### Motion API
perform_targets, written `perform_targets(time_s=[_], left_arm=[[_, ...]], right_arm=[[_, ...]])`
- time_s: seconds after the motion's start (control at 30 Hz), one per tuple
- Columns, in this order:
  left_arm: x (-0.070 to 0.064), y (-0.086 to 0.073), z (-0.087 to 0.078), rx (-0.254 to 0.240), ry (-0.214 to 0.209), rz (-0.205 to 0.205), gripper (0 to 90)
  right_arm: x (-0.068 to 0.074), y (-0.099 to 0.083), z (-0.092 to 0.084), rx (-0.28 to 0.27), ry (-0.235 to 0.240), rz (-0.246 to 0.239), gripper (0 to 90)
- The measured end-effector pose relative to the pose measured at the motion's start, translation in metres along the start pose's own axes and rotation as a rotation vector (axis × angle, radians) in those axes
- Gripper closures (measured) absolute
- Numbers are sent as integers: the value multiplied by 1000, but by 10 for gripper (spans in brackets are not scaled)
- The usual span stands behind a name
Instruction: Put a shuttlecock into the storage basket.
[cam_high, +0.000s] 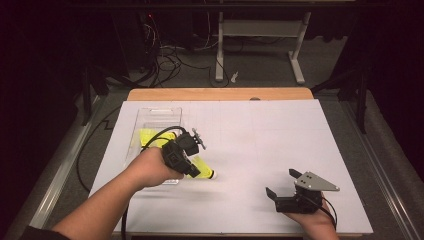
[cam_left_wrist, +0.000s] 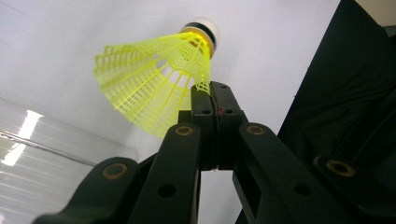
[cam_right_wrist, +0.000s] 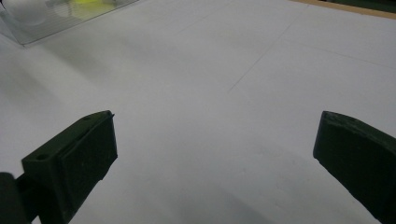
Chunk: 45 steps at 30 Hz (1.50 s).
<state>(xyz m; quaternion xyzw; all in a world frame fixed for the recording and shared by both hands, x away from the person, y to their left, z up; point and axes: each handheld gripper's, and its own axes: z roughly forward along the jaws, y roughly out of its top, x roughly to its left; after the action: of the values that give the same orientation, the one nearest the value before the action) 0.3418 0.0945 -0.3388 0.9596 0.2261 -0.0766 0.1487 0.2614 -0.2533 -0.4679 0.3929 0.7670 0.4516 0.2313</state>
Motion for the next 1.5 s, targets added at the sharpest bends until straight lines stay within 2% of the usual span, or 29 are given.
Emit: perform_targets(time_s=[0.2, 0.53, 0.7, 1.03, 1.5], left_arm=[[2, 0, -9, -9, 12, -4, 900], [14, -15, -28, -34, 25, -33, 900], [22, -28, -39, -34, 48, -60, 900], [37, -55, -52, -52, 64, -111, 900], [50, -82, -60, -40, 93, -170, 900]], right_arm=[[-1, -1, 0, 2, 1, -2, 3], [-2, -1, -1, 7, -4, 3, 3], [-3, -2, -1, 12, -1, 4, 4], [-3, -2, 0, 16, 0, 4, 6], [-3, -2, -1, 20, -3, 4, 8]])
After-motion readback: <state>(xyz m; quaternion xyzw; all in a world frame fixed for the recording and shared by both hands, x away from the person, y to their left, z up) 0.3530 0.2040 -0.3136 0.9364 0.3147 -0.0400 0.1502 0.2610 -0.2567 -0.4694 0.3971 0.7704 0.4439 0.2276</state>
